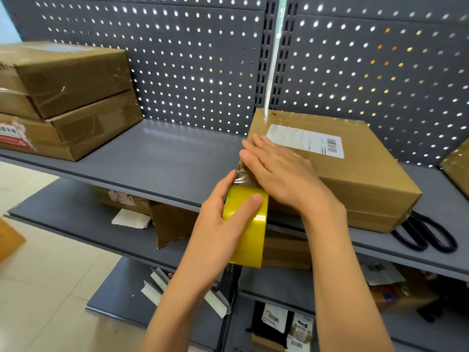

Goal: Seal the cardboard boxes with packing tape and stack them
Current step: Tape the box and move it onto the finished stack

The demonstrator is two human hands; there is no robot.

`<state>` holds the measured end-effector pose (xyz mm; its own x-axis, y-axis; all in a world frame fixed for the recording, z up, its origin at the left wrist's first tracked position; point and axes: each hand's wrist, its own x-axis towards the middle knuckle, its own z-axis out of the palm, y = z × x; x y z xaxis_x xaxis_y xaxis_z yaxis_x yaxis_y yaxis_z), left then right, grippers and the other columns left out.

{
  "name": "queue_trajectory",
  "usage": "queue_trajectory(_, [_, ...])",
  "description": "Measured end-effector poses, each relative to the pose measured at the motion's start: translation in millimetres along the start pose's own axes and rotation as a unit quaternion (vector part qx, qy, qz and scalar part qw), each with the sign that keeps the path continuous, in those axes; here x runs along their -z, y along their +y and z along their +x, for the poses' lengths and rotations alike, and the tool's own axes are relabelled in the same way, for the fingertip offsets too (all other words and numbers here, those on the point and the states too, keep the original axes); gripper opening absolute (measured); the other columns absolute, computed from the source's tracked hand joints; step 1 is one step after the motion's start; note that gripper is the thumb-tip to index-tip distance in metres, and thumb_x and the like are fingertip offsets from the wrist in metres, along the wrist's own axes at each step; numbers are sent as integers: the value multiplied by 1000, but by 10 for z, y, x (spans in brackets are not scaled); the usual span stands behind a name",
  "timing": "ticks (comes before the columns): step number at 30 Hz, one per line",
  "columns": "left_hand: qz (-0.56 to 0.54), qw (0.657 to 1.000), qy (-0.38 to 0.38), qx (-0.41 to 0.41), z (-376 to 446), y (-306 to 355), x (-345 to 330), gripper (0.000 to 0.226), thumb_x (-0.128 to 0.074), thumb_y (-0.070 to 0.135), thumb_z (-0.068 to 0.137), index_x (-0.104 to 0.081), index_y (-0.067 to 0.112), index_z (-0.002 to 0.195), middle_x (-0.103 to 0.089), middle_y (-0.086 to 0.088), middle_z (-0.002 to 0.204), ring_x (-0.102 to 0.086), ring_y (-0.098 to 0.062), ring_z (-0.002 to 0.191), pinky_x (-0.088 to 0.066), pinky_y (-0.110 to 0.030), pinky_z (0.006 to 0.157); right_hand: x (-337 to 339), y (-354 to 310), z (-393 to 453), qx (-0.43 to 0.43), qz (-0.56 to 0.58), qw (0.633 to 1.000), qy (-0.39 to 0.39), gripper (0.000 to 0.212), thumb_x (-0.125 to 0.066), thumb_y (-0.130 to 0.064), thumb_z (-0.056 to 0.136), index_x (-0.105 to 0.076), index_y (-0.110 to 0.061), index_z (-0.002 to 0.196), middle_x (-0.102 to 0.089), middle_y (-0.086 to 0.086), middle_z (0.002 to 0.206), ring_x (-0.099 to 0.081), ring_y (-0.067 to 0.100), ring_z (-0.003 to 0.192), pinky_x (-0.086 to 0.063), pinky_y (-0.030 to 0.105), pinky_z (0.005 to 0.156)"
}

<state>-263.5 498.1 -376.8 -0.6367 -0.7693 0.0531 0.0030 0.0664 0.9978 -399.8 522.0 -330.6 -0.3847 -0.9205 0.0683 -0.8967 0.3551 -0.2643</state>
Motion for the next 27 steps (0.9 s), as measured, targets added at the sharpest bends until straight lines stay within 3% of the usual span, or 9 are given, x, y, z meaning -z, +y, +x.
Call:
queue_trajectory(3, [18, 1000, -1, 8, -23, -11, -7, 63, -70, 47, 77, -43, 42, 134, -61, 29, 106, -57, 15, 94, -46, -12, 85, -8, -4, 19, -1, -13, 1000, -15, 53, -16, -43, 104, -13, -22, 153, -3, -6, 161, 0, 5, 146, -3, 20, 112])
queue_trajectory(6, [20, 1000, 1, 15, -13, -3, -21, 50, -61, 35, 85, -42, 43, 131, -62, 34, 90, -56, 20, 86, -43, -4, 75, -12, -9, 33, -1, -22, 999, -25, 54, -14, -42, 104, -7, -20, 153, 0, -6, 161, 2, 5, 146, -1, 20, 113])
queue_trajectory(8, [28, 999, 1, 16, -10, -7, -18, 56, -60, 38, 85, -38, 41, 137, -56, 33, 101, -54, 18, 93, -42, -7, 82, -4, -10, 40, -2, -25, 999, -32, 54, -13, -41, 104, -6, -19, 153, 1, -6, 161, 3, 6, 146, 0, 20, 113])
queue_trajectory(10, [45, 999, 1, 20, -21, -3, -4, 72, -66, 54, 79, -34, 41, 142, -51, 29, 115, -51, 9, 107, -41, -19, 95, 0, -12, 44, -3, -29, 999, -35, 54, -12, -41, 104, -6, -19, 153, 2, -6, 161, 4, 6, 146, 0, 20, 113])
queue_trajectory(12, [73, 997, -2, 23, -21, -19, 12, 79, -61, 60, 70, -34, 41, 143, -53, 26, 117, -53, 4, 109, -42, -26, 98, -12, -17, 40, -4, -28, 999, -33, 53, -12, -40, 104, -5, -20, 153, 2, -5, 161, 3, 6, 146, 0, 21, 114])
queue_trajectory(17, [74, 997, 5, 29, 5, -37, 27, 52, -62, 40, 85, -46, 38, 134, -61, 33, 85, -55, 22, 83, -43, -5, 71, -45, -13, 44, -12, -23, 999, -21, 53, -12, -41, 104, -7, -21, 153, 1, -7, 161, 2, 5, 146, 0, 21, 114])
queue_trajectory(21, [74, 996, 1, 41, 12, -19, 28, 57, -67, 54, 77, -47, 42, 130, -56, 31, 88, -54, 19, 80, -41, -11, 70, -53, -20, 73, -19, -23, 999, -19, 53, -11, -40, 105, -6, -19, 153, 1, -7, 161, 2, 5, 146, 0, 21, 114])
queue_trajectory(24, [84, 995, -14, 56, 16, -14, 41, 13, -63, 42, 86, -57, 40, 98, -63, 29, 72, -56, 19, 68, -43, -9, 60, -51, -16, 86, -21, -22, 999, -20, 53, -11, -40, 105, -6, -19, 153, 1, -7, 161, 1, 5, 146, 0, 22, 114])
queue_trajectory(27, [94, 994, -23, 51, 30, 17, 42, 4, -57, 38, 88, -56, 42, 86, -62, 29, 74, -59, 10, 70, -43, -18, 63, -51, -21, 91, -23, -26, 999, -21, 53, -11, -39, 105, -5, -18, 153, 1, -7, 161, 2, 6, 146, 0, 23, 115])
